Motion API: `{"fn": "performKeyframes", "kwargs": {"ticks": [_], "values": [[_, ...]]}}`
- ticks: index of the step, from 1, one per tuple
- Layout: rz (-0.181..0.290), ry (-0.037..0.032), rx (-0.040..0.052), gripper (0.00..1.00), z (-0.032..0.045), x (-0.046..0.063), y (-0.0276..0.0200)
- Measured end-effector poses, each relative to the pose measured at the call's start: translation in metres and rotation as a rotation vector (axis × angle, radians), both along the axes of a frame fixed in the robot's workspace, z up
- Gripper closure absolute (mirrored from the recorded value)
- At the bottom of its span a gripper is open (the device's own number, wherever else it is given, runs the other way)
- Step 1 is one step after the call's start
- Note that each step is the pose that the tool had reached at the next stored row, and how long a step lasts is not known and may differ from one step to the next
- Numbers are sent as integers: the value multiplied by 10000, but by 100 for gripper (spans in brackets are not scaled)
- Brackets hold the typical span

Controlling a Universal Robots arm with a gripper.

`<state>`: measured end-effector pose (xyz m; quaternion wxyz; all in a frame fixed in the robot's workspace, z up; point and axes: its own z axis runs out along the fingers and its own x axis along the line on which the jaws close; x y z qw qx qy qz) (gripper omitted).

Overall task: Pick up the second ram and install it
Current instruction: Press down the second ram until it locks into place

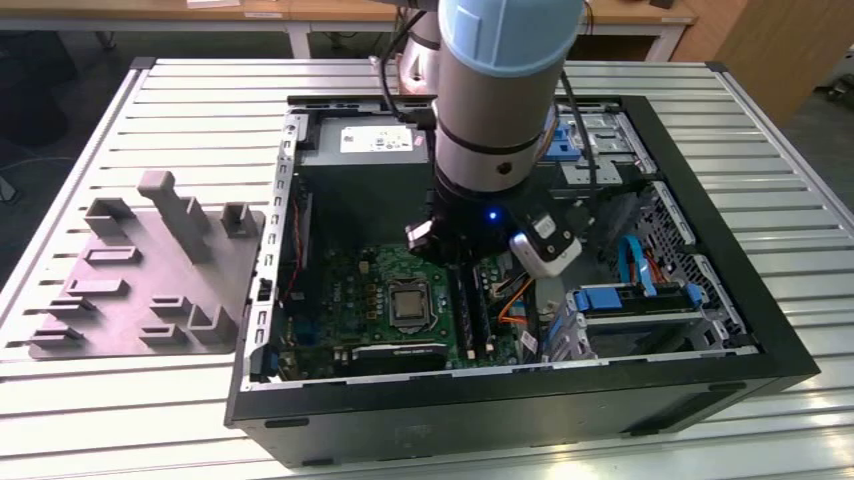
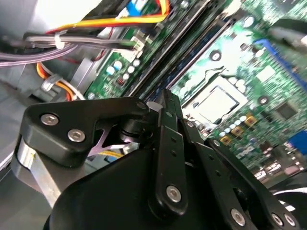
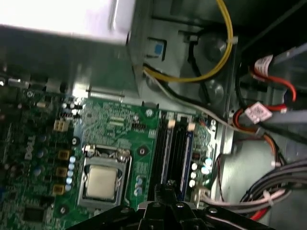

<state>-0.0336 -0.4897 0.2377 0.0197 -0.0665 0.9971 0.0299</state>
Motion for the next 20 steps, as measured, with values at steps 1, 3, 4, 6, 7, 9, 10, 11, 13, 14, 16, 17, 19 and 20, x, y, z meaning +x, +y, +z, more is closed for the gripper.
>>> {"fn": "performKeyframes", "kwargs": {"ticks": [1,3,4,6,7,9,10,11,13,14,16,17,19,20], "values": [[0,3,0,90,0,0,-29],[-1,12,-1,90,0,0,-79],[-3,16,-2,90,0,0,-98],[-20,23,-8,90,0,0,-122],[-43,26,-17,90,0,-1,-129],[-119,27,-34,90,0,-1,-139],[-156,27,-41,90,0,0,-144],[-194,28,-50,90,0,0,-149],[-264,32,-77,90,-1,0,-157],[-295,37,-97,90,0,0,-161],[-377,161,-421,90,0,4,-165],[-390,211,-560,90,0,5,-166],[-405,226,-609,90,-1,6,-167],[-404,228,-611,90,-2,9,-168]]}}
